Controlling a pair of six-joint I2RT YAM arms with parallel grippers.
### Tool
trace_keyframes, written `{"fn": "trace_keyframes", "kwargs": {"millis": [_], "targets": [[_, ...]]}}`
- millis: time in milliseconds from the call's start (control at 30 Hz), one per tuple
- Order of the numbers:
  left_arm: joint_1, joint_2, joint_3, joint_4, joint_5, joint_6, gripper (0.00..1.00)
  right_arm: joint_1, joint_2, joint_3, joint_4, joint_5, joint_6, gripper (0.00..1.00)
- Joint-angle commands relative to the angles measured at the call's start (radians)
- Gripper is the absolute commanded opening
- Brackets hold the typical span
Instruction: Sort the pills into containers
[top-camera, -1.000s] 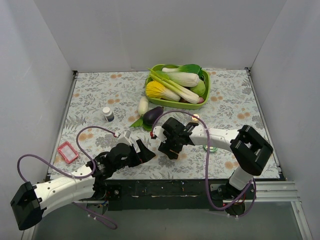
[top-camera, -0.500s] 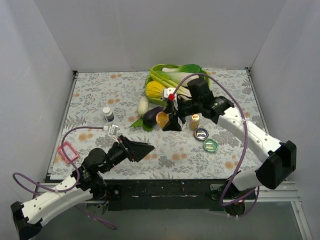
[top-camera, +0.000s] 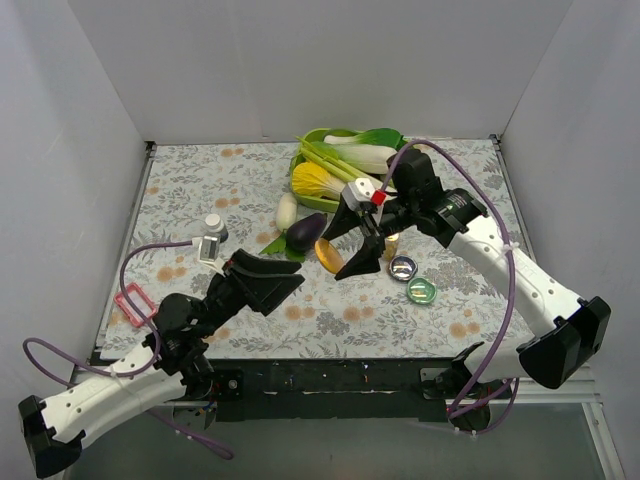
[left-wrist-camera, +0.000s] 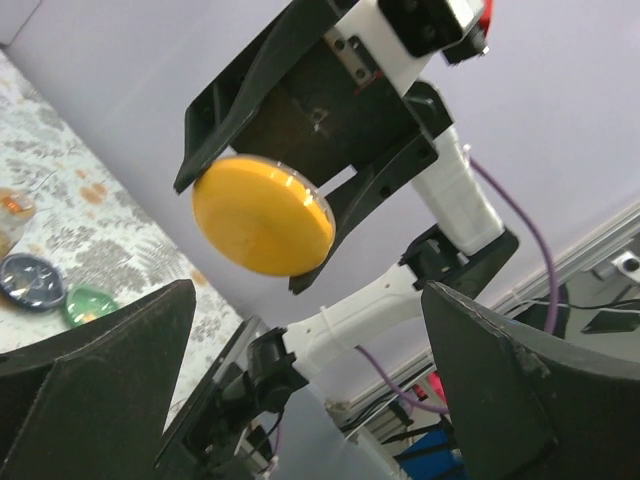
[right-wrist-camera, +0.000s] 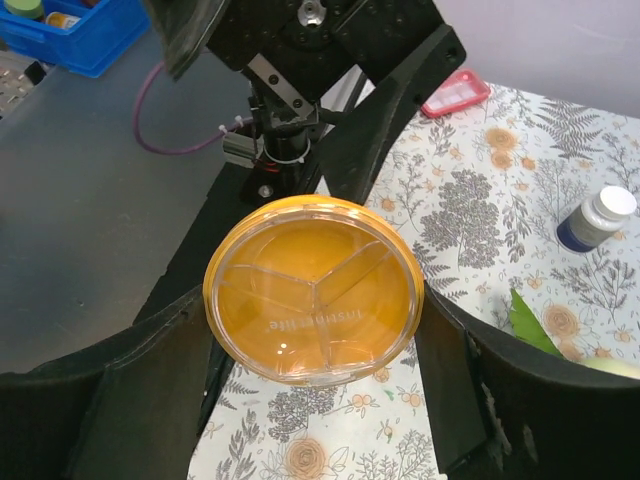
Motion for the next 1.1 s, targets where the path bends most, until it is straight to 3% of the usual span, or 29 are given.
{"fn": "trace_keyframes", "kwargs": {"millis": [0,133,300,467,733,1067], "targets": [[0.004,0.034,-0.017,0.160,-0.008,-0.082,0.98,0.014,-0.038,0.024,-0.039,-0.097,-0.076,0.11],[0.004,0.109,-0.014,0.260,0.035,-0.152,0.98,0.020,-0.030,0.036,-0.044,-0.108,-0.096,0.11],[0.004,0.195,0.037,0.242,0.038,-0.217,0.98,0.026,-0.019,0.068,-0.047,-0.119,-0.097,0.11],[0.004,0.196,0.068,0.157,-0.018,-0.226,0.96,0.026,-0.023,0.073,-0.042,-0.128,-0.085,0.11],[0.004,0.199,0.046,0.222,0.008,-0.258,0.96,0.026,-0.027,0.039,-0.007,-0.113,-0.054,0.11],[0.004,0.267,0.089,0.186,0.005,-0.267,0.92,0.034,-0.030,0.022,0.010,-0.096,-0.037,0.11]]}}
